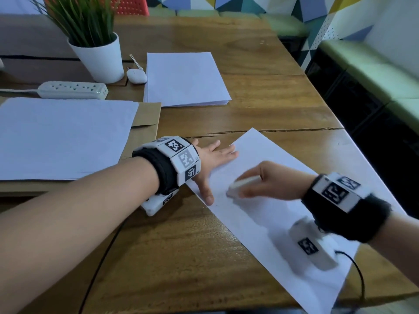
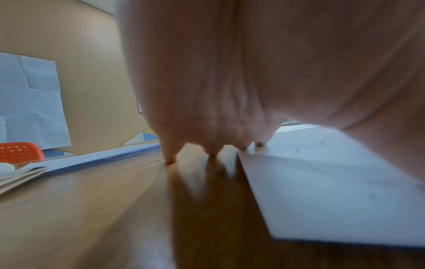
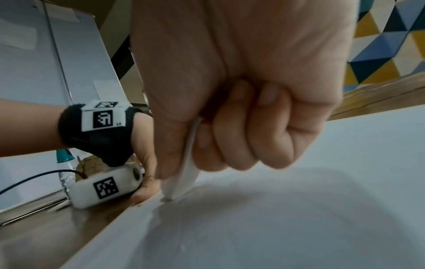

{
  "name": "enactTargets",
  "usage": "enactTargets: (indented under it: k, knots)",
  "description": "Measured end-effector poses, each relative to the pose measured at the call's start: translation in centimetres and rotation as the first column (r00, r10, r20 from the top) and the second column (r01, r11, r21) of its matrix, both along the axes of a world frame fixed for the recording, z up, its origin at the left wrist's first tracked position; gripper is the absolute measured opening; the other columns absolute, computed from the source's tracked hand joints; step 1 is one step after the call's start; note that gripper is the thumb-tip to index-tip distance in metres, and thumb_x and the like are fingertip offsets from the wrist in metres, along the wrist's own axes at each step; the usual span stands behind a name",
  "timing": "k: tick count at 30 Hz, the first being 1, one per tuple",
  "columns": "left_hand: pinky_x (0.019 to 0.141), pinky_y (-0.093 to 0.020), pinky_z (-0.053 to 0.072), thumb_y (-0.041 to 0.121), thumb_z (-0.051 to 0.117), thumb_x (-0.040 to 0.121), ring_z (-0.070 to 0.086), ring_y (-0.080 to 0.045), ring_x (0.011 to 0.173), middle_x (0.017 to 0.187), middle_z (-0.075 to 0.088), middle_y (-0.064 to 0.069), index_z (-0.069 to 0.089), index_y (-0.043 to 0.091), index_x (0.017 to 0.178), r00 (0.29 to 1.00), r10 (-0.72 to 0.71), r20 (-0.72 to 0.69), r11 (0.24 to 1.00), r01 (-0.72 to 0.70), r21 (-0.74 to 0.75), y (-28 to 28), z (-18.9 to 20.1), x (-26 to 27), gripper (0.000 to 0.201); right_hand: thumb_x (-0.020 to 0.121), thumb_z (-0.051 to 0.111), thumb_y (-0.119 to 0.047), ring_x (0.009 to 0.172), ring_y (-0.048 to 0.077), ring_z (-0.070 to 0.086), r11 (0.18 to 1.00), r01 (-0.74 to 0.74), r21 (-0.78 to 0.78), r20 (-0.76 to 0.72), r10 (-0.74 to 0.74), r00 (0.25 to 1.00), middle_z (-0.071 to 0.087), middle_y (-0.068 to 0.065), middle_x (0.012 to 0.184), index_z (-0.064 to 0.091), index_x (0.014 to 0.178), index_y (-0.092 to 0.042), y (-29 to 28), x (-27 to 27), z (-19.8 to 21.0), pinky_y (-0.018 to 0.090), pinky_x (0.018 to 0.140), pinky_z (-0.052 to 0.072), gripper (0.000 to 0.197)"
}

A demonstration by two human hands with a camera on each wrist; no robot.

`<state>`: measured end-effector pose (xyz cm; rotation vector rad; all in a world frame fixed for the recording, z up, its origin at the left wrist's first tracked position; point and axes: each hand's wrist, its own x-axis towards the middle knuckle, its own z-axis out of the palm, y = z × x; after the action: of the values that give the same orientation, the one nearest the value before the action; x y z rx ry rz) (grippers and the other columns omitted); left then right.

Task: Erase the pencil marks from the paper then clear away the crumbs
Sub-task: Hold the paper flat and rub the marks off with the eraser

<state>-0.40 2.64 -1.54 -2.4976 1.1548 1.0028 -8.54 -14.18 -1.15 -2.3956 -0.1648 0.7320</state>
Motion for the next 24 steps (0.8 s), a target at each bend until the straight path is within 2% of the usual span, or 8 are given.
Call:
enactTargets:
  k: [3, 6, 9, 14, 16, 20, 22, 24]
  knots:
    - [0.112, -0.062, -0.007, 0.054, 0.077, 0.063, -0.026, -0.017, 0.141, 0.151, -0.03, 0.017, -0.026, 0.031, 0.143, 1.0, -0.006, -0.01, 1.0, 0.006, 0.008, -0.1, 0.1, 0.0, 0.132, 0.083, 0.066, -0.033, 0.087, 0.009, 0.066, 1.0, -0.002, 0.004, -0.077, 0.002, 0.997, 0.073, -0.007, 0.095, 0.071, 0.101, -0.028, -0.4, -0.8, 0.0, 0.024, 0.083, 0.051, 0.02]
    - [0.114, -0.057, -0.009, 0.054, 0.074, 0.067, -0.023, -0.019, 0.143, 0.153, -0.028, 0.012, -0.023, 0.026, 0.145, 1.0, -0.006, 0.016, 1.0, 0.006, 0.019, -0.6, 0.5, -0.4, 0.129, 0.082, 0.067, -0.032, 0.05, 0.006, 0.053, 0.999, 0.048, 0.003, -0.097, -0.048, 0.994, 0.062, -0.007, 0.067, 0.068, 0.096, -0.022, -0.4, -0.1, -0.2, 0.017, 0.053, 0.044, 0.017]
    - [0.113, -0.052, -0.012, 0.06, 0.066, 0.073, -0.02, -0.02, 0.144, 0.156, -0.023, 0.005, -0.018, 0.021, 0.148, 0.999, 0.006, 0.052, 1.0, -0.005, -0.028, -1.0, 0.6, -1.0, 0.119, 0.088, 0.06, -0.02, 0.043, 0.01, 0.052, 0.991, 0.129, 0.045, -0.08, -0.126, 0.989, 0.059, -0.005, 0.067, 0.061, 0.1, -0.015, -0.2, 0.9, 0.0, 0.017, 0.042, 0.039, 0.013]
    - [0.113, -0.051, -0.012, 0.055, 0.072, 0.069, -0.018, -0.02, 0.144, 0.156, -0.021, 0.004, -0.018, 0.021, 0.148, 0.998, 0.045, 0.053, 0.995, -0.041, -0.088, -0.9, -0.1, -1.3, 0.124, 0.088, 0.059, -0.022, 0.04, 0.01, 0.048, 0.972, 0.228, 0.05, 0.084, -0.232, 0.969, 0.058, -0.005, 0.062, 0.065, 0.105, -0.013, -0.4, 2.1, -0.2, 0.015, 0.038, 0.036, 0.02]
    - [0.113, -0.051, -0.012, 0.055, 0.072, 0.07, -0.02, -0.02, 0.144, 0.155, -0.024, 0.005, -0.02, 0.022, 0.147, 0.999, 0.045, 0.029, 0.995, -0.042, -0.089, -0.8, -0.1, -1.2, 0.125, 0.087, 0.062, -0.027, 0.045, 0.004, 0.047, 0.989, 0.147, -0.003, 0.1, -0.146, 0.984, 0.054, -0.01, 0.059, 0.067, 0.104, -0.017, -0.6, 1.4, -0.3, 0.009, 0.041, 0.035, 0.021]
    - [0.112, -0.053, -0.013, 0.058, 0.07, 0.07, -0.024, -0.019, 0.142, 0.154, -0.028, 0.006, -0.022, 0.025, 0.146, 0.999, 0.032, -0.003, 0.996, -0.032, -0.081, -0.5, -0.2, -0.9, 0.124, 0.083, 0.066, -0.037, 0.05, -0.002, 0.045, 0.995, -0.095, -0.033, -0.11, 0.091, 0.99, 0.053, -0.011, 0.059, 0.071, 0.093, -0.031, -0.8, 0.1, 0.4, 0.007, 0.051, 0.035, 0.013]
    - [0.112, -0.053, -0.013, 0.058, 0.07, 0.07, -0.024, -0.018, 0.142, 0.154, -0.028, 0.006, -0.023, 0.025, 0.146, 1.0, 0.029, -0.008, 0.996, -0.03, -0.08, -0.5, -0.3, -0.9, 0.124, 0.083, 0.066, -0.038, 0.049, -0.002, 0.044, 0.99, -0.116, -0.08, -0.084, 0.11, 0.99, 0.053, -0.009, 0.057, 0.068, 0.087, -0.035, -0.9, 1.2, 0.5, 0.011, 0.054, 0.036, 0.005]
    - [0.112, -0.052, -0.013, 0.056, 0.072, 0.069, -0.024, -0.017, 0.142, 0.154, -0.027, 0.008, -0.022, 0.026, 0.146, 0.999, 0.048, -0.014, 0.993, -0.049, -0.104, -0.4, -0.4, -0.9, 0.125, 0.085, 0.064, -0.035, 0.044, -0.002, 0.043, 0.997, -0.019, -0.076, 0.03, 0.021, 0.999, 0.051, -0.01, 0.053, 0.065, 0.089, -0.035, -0.7, 2.6, 0.1, 0.011, 0.05, 0.035, 0.005]
